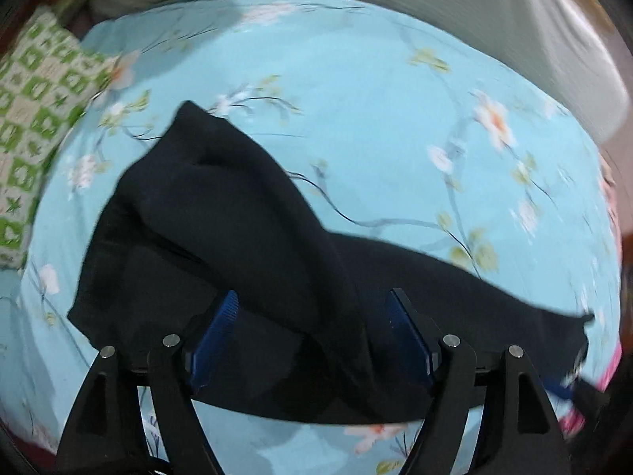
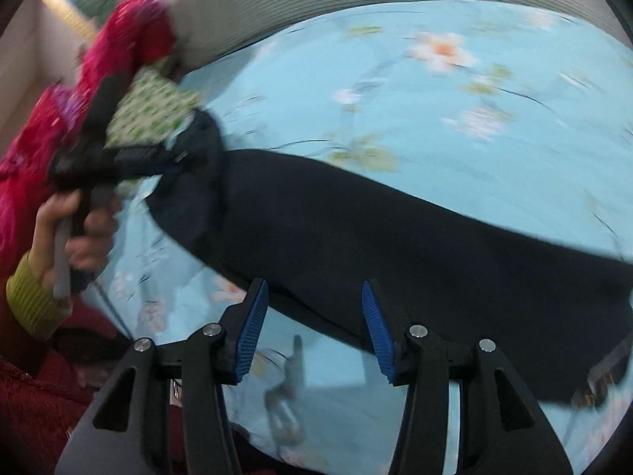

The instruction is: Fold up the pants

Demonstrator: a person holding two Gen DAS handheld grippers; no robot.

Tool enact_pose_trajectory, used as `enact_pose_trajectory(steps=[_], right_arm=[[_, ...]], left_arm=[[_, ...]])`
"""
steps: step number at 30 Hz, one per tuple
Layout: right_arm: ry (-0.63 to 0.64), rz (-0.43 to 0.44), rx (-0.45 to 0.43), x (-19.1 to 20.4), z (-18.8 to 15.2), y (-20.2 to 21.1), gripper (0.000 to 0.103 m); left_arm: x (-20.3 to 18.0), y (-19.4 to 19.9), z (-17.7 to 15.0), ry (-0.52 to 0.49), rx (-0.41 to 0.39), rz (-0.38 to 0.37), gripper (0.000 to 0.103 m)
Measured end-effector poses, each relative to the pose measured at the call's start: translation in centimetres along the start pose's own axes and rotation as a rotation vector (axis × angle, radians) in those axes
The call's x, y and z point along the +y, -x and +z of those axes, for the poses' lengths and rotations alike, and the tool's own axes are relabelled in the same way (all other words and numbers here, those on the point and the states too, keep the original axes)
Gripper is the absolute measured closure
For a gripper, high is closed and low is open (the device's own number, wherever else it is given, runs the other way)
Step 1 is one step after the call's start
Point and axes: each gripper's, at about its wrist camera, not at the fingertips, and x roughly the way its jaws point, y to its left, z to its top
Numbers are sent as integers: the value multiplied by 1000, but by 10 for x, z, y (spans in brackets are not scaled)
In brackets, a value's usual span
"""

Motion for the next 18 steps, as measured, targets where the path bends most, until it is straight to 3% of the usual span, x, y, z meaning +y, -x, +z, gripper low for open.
enact_pose_trajectory(steps=[6,14,15,18], right_arm=[[160,116,31,53,30,-42,52],[269,176,88,90,54,-98,52],[273,175,107,93,56,-109,52],[285,161,138,97,56,-127,54]], left_arm=[[2,-17,40,16,26,144,26],[13,-37,62,28,63,206,27],[16,-38,61,33,66,206,29],[22,-44,57,40,80,201,53]])
